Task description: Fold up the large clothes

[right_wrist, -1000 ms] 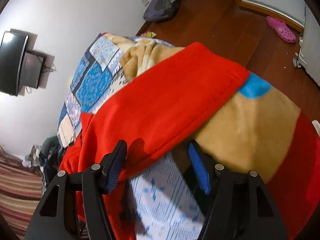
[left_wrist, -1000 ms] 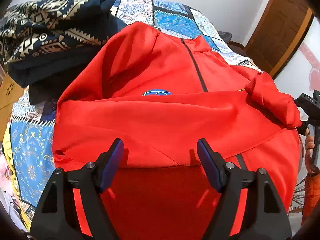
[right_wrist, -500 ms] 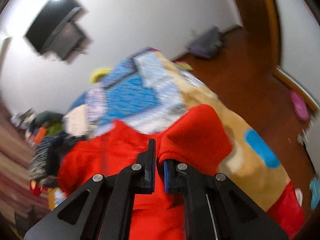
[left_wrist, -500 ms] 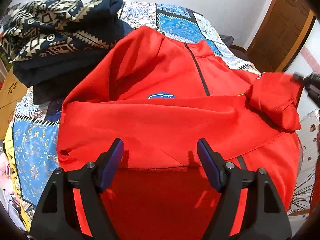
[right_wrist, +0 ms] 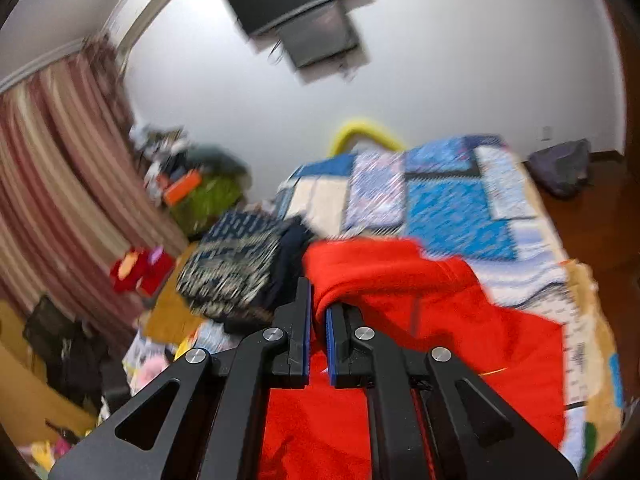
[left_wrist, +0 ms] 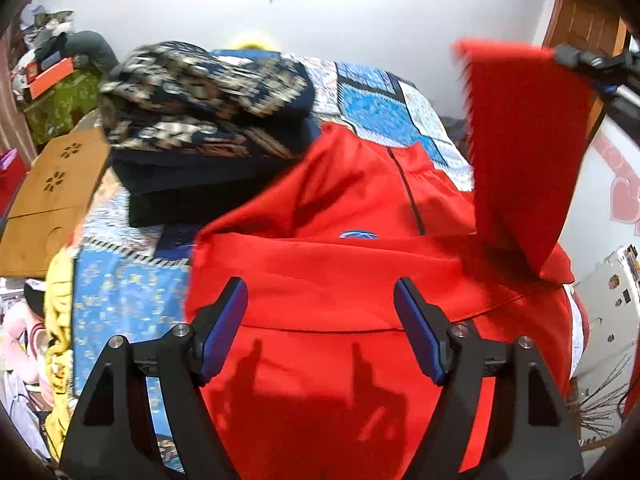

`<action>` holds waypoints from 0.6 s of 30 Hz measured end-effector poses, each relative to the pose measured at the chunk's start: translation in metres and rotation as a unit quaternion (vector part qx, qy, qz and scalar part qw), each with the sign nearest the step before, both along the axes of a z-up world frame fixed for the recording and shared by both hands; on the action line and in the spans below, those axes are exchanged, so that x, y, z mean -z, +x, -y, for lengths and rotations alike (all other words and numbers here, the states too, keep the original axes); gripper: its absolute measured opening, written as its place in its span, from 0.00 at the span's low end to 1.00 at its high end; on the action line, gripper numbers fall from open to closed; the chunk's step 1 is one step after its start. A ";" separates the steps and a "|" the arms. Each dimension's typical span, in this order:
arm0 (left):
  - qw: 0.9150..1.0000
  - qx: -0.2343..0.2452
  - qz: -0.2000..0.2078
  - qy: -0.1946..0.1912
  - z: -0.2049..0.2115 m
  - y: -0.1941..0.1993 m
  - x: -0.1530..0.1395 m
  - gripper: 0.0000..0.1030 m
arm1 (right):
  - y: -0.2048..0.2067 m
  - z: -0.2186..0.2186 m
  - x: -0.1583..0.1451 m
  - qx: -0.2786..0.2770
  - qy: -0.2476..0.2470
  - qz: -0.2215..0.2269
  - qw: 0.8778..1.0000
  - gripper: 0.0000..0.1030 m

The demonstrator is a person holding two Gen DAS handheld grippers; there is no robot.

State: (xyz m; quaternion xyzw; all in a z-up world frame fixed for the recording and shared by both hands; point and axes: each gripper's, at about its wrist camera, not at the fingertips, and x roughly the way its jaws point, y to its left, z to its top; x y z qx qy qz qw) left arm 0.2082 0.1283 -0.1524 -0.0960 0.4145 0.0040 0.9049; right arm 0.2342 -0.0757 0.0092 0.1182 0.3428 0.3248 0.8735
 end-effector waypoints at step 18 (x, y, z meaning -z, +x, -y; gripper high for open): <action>0.997 -0.043 -0.061 -0.037 -0.049 -0.043 0.039 0.77 | -0.061 -0.105 0.177 -0.197 -0.178 -0.230 0.936 0.17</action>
